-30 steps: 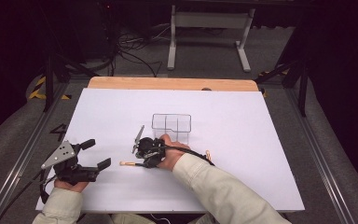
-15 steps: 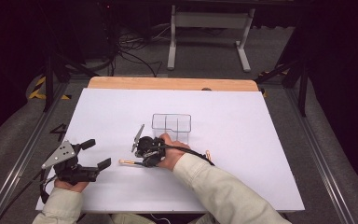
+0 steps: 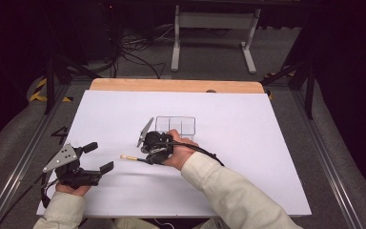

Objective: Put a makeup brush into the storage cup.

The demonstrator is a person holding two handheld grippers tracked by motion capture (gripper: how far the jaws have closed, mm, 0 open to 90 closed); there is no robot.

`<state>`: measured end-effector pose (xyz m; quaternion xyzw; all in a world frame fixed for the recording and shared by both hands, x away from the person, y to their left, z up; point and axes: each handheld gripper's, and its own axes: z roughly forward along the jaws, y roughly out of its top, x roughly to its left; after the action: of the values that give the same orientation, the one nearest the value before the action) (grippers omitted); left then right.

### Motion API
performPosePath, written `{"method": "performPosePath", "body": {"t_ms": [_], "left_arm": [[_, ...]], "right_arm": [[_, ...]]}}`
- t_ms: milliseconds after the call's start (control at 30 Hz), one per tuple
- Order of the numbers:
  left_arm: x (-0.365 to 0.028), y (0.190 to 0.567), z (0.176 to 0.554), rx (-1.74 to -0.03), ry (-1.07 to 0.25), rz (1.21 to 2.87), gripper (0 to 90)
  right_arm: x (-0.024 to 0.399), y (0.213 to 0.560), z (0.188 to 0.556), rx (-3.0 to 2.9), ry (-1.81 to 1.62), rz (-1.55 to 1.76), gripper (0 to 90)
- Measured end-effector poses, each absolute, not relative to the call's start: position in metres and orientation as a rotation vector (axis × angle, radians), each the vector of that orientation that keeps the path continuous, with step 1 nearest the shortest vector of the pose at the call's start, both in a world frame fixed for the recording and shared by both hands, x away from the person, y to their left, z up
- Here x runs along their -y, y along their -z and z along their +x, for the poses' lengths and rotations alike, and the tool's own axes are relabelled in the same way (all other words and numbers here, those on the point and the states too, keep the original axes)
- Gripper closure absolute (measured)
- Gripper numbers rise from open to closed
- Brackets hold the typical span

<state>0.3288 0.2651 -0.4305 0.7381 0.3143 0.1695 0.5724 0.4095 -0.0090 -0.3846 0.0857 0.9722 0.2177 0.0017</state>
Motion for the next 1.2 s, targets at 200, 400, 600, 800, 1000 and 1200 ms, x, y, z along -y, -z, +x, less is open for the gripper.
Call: {"method": "performPosePath", "body": {"t_ms": [200, 400, 600, 800, 1000, 1200], "left_arm": [[-0.265, 0.431, 0.329, -0.739, -0.398, 1.73, 3.8], [-0.265, 0.431, 0.329, -0.741, -0.396, 1.727, 3.8], [-0.264, 0.431, 0.33, -0.739, -0.395, 1.726, 3.8], [-0.264, 0.431, 0.331, -0.737, -0.393, 1.727, 3.8], [-0.262, 0.431, 0.332, -0.736, -0.384, 1.724, 3.8], [-0.261, 0.432, 0.334, -0.732, -0.38, 1.724, 3.8]], "right_arm": [[0.014, 0.372, 0.409, -3.031, -0.733, 0.283, 83.7], [0.023, 0.359, 0.407, -2.968, -0.87, 0.291, 83.7], [0.037, 0.348, 0.404, -2.863, -1.008, 0.314, 83.7], [0.05, 0.342, 0.401, -2.78, -1.122, 0.345, 83.7], [0.062, 0.341, 0.398, -2.706, -1.218, 0.361, 83.6], [0.069, 0.342, 0.397, -2.66, -1.304, 0.386, 83.6]]}}
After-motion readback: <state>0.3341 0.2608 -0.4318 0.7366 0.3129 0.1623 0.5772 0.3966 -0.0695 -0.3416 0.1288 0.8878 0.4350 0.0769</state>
